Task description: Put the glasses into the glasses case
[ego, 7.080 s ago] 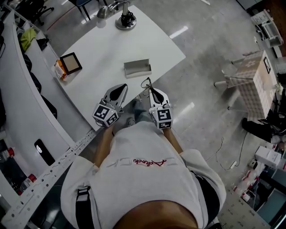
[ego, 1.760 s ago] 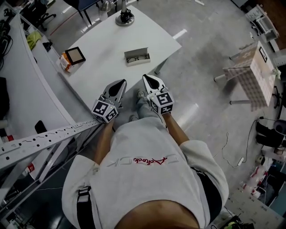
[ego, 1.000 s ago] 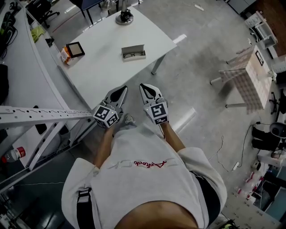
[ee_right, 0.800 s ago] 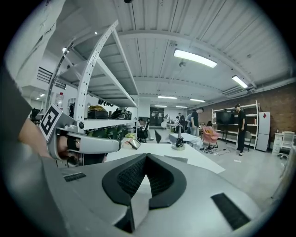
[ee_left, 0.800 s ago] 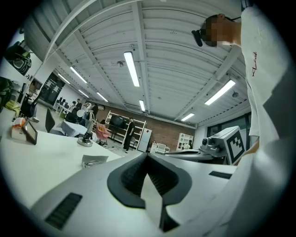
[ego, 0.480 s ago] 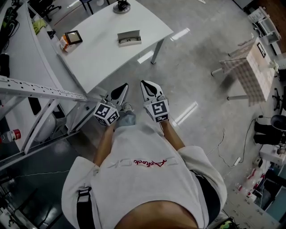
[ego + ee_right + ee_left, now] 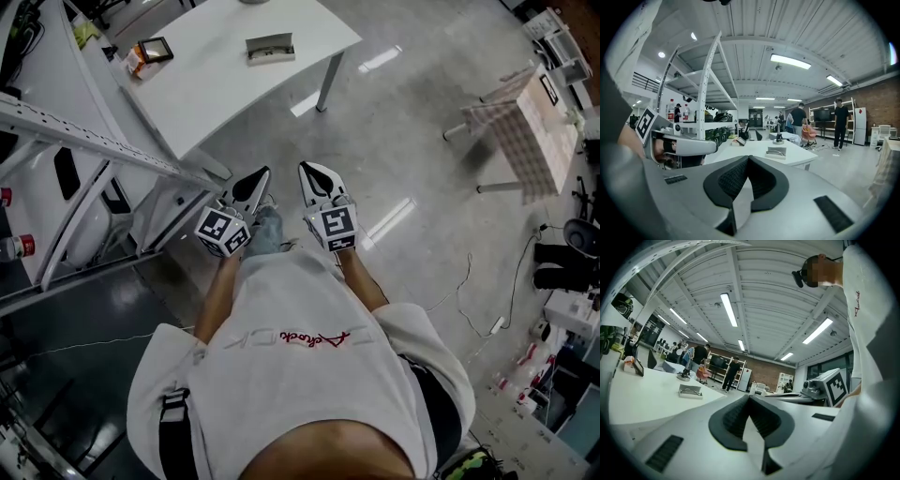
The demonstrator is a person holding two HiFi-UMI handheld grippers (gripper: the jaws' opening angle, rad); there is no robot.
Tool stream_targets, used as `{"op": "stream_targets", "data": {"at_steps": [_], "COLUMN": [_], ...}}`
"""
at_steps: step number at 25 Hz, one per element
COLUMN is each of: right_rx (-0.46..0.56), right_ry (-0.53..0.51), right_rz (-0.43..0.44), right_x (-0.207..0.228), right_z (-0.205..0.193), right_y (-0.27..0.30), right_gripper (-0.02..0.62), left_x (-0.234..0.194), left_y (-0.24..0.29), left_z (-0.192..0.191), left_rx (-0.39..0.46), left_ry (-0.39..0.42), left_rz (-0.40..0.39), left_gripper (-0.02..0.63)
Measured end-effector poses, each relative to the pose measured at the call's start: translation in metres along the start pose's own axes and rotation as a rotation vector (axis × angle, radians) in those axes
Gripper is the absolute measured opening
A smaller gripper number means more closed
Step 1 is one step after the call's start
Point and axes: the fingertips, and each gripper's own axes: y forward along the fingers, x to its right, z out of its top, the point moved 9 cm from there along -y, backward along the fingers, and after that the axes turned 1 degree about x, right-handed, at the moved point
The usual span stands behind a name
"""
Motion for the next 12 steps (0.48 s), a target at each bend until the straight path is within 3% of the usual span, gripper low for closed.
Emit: {"op": "stream_targets", "data": {"at_steps": [12], "right_rx": [0.018], "right_ry": [-0.019], "right_rz": [-0.003], "right_x": [-0.031], "right_z": [-0.012], "right_y": [-0.059], "right_gripper": [-0.002], "left_x": [0.055], "left_y": [-0.033], "left_z": [-0.017], "left_rx": [0.008], "left_ry": [0.023], "left_rz": [-0.008], "left_gripper": [-0.005]}}
